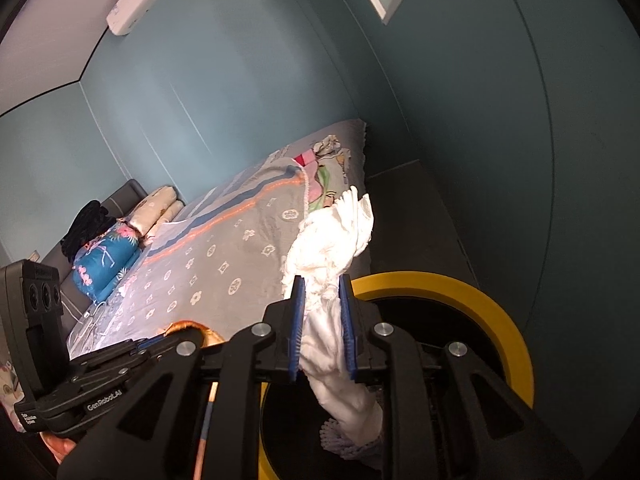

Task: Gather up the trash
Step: 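Open the left tool and right tool to drop peel and tissue into the bin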

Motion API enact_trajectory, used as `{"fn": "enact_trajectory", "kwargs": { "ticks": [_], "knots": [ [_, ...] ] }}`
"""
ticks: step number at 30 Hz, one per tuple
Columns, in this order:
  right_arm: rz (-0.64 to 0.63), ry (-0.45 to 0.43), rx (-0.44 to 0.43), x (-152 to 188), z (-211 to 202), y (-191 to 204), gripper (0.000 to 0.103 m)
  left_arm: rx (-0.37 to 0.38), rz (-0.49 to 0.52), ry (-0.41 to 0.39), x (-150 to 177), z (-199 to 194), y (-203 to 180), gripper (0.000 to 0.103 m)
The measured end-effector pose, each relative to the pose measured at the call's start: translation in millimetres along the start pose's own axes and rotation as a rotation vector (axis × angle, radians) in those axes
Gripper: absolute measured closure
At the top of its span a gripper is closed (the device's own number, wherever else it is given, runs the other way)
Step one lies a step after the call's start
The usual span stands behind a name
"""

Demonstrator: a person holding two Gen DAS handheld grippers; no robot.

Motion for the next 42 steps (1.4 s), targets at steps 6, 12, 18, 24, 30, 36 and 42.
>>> {"fn": "enact_trajectory", "kwargs": {
  "ticks": [6, 12, 18, 24, 30, 36, 42],
  "knots": [
    [0.026, -0.011, 0.010, 1.3, 1.6, -4.2, 0.066, -0.019, -0.032, 0.001, -1.7, -2.3, 9.6, 0.059],
    [0.028, -0.035, 0.018, -1.8, -3.5, -4.4, 0.051, -0.010, -0.046, -0.029, -6.2, -13.2, 13.4, 0.031],
    [0.024, -0.063, 0.008, -9.5, -8.0, -1.8, 0.045, 0.010, -0.058, -0.053, -10.8, -23.1, 13.3, 0.018],
    [0.009, -0.079, 0.001, -16.7, -15.4, -6.7, 0.044, 0.040, -0.072, -0.021, -11.2, -21.9, 13.2, 0.018],
    [-0.003, -0.092, 0.000, -23.5, -23.1, -3.3, 0.043, 0.094, -0.104, 0.065, -6.7, -13.3, 11.6, 0.018],
    [-0.018, -0.105, -0.008, -29.5, -26.8, 1.6, 0.042, 0.201, -0.165, 0.219, 7.3, 2.4, 5.3, 0.018],
    [-0.038, -0.115, -0.022, -34.6, -31.3, 8.6, 0.039, 0.279, -0.242, 0.340, 19.6, 13.1, 3.2, 0.018]
  ]
}}
Point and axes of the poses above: each gripper's, at about its wrist camera, not at the fingertips, and z roughly the way its jaws point, y to its left, x to its underside, the point moved 9 cm from there along z, roughly the way its jaws point, and after that the axes turned 7 degrees about -x, right-handed, at the moved point
